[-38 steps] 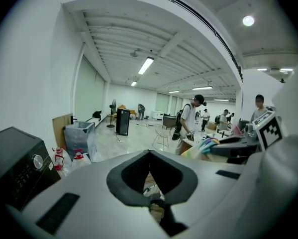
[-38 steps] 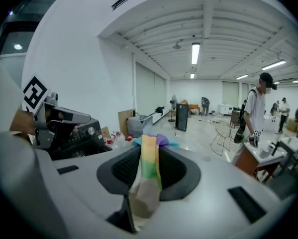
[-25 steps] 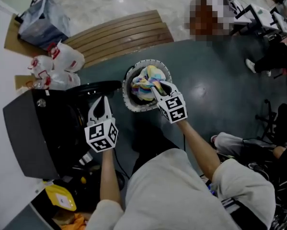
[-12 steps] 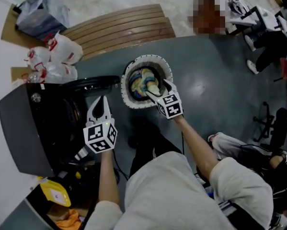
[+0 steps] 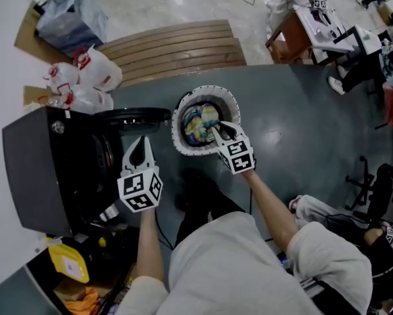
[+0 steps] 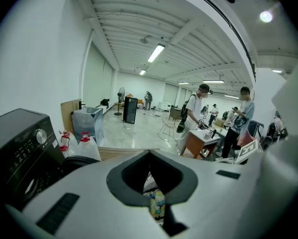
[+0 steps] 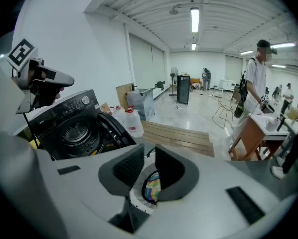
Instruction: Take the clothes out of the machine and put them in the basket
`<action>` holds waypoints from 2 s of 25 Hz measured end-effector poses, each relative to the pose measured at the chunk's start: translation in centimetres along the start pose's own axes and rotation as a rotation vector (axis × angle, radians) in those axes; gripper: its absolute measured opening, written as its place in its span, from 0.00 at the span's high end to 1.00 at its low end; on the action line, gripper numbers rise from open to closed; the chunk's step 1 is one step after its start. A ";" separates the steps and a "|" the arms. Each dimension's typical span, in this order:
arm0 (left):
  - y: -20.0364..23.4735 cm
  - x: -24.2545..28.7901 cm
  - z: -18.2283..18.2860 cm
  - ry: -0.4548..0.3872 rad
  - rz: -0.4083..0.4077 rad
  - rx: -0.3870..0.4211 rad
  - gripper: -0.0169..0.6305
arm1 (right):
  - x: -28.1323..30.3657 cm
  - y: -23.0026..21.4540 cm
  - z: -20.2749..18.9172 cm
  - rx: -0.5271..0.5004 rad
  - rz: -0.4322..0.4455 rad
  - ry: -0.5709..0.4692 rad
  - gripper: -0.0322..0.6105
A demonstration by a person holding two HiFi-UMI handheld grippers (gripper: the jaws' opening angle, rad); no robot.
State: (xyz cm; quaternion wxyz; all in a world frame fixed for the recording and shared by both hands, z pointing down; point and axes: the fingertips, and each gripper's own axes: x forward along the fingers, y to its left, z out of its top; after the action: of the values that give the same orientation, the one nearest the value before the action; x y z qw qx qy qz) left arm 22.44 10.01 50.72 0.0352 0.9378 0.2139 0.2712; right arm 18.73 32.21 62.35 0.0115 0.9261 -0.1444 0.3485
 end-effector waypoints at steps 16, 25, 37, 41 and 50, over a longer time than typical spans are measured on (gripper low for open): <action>10.7 -14.8 -1.2 -0.125 0.307 -0.107 0.95 | -1.5 16.4 9.1 -0.205 0.281 -0.165 0.91; 16.3 -29.7 -2.5 -0.244 0.594 -0.175 0.95 | -5.1 32.7 14.0 -0.394 0.585 -0.277 0.91; 20.3 -43.4 -5.0 -0.365 0.841 -0.236 0.95 | -10.4 48.0 17.9 -0.567 0.819 -0.425 0.91; 20.8 -44.7 -5.6 -0.385 0.863 -0.243 0.95 | -11.3 50.2 18.3 -0.590 0.843 -0.451 0.91; 21.7 -44.9 -5.3 -0.399 0.860 -0.238 0.95 | -11.0 51.4 18.3 -0.607 0.844 -0.466 0.91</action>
State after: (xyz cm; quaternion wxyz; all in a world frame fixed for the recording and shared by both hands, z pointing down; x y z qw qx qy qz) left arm -6.21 -28.73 36.98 0.0675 0.9643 -0.2362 0.0986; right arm 8.42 -16.37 37.28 0.1045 0.7958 -0.5942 0.0522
